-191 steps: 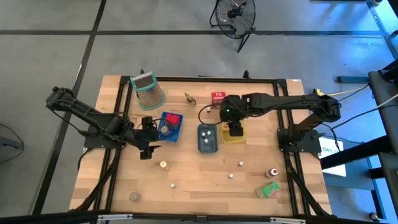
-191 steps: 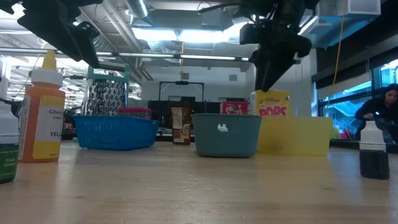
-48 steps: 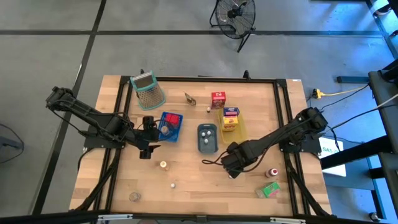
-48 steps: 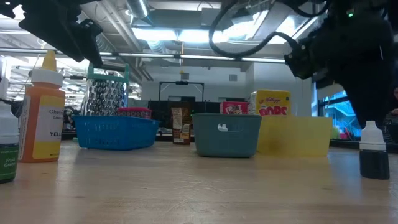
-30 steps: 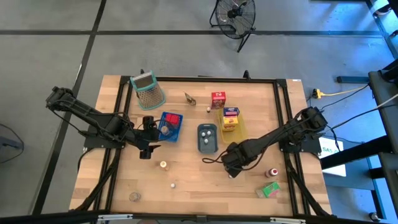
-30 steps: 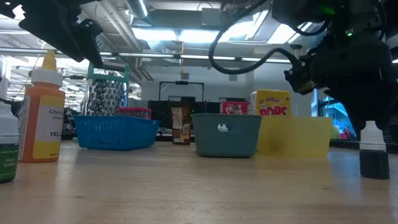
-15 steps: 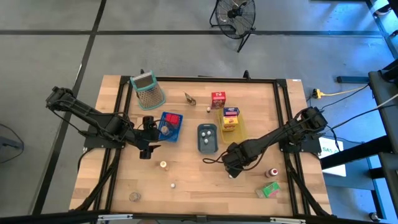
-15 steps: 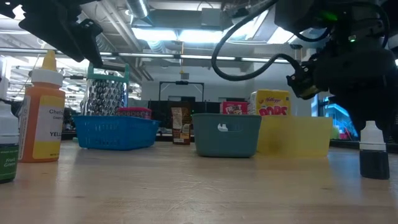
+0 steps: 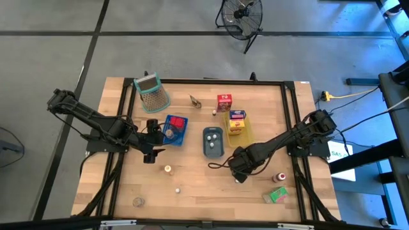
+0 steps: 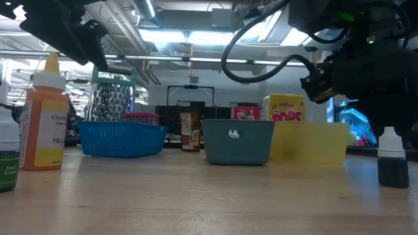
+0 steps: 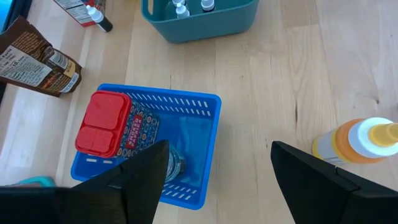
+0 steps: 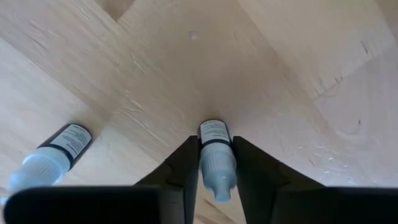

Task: Pick & Place Kitchen Items
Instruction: Put the small black food coloring into the green bin

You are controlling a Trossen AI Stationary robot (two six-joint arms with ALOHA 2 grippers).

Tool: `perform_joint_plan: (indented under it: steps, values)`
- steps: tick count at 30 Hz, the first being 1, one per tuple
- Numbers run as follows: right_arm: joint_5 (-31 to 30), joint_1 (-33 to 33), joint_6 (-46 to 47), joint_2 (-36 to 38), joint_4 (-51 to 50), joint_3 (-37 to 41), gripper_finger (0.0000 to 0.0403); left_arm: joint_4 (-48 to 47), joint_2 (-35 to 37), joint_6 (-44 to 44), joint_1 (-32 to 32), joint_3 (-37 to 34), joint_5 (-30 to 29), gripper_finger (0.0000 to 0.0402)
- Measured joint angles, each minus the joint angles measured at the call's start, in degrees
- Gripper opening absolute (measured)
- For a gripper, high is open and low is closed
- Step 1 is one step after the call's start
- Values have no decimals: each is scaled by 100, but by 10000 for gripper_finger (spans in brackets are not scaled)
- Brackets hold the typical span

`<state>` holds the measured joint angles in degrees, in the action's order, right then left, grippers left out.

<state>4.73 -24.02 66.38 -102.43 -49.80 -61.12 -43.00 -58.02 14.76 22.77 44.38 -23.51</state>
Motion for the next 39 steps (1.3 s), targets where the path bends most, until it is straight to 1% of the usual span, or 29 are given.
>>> perform_joint_plan:
  steps: [9, 16, 18, 21, 24, 31, 33, 37, 39]
  values:
    - [-17, 1, -470, 0, -110, -31, 79, -2, 0, 1, 1, 0, 0, 279]
    - [-29, 19, -964, 0, -286, -389, 77, 0, 0, 0, 1, 0, -2, 279]
    - [-173, 33, -1020, 0, -643, -577, 77, 0, 1, 0, -1, 2, -4, 279]
    - [-595, 55, -1030, 0, -1276, -844, 77, 0, 2, 2, 1, 2, -7, 279]
    - [-765, 92, -1205, 2, -1518, -1107, 77, 0, 2, 2, 1, 0, -7, 279]
    - [-804, 143, -2019, 2, -1517, -1922, 76, 20, 2, 1, 0, 1, -29, 279]
    - [-975, 143, -2417, 2, -1514, -2212, 76, 105, 2, -3, 1, 0, -81, 279]
    - [-1508, 175, -3275, 2, -1497, -2688, 76, 179, 0, -95, 1, 0, -90, 279]
    - [-1624, 229, -3649, 2, -1461, -2815, 76, 177, 2, -98, 1, 0, -90, 279]
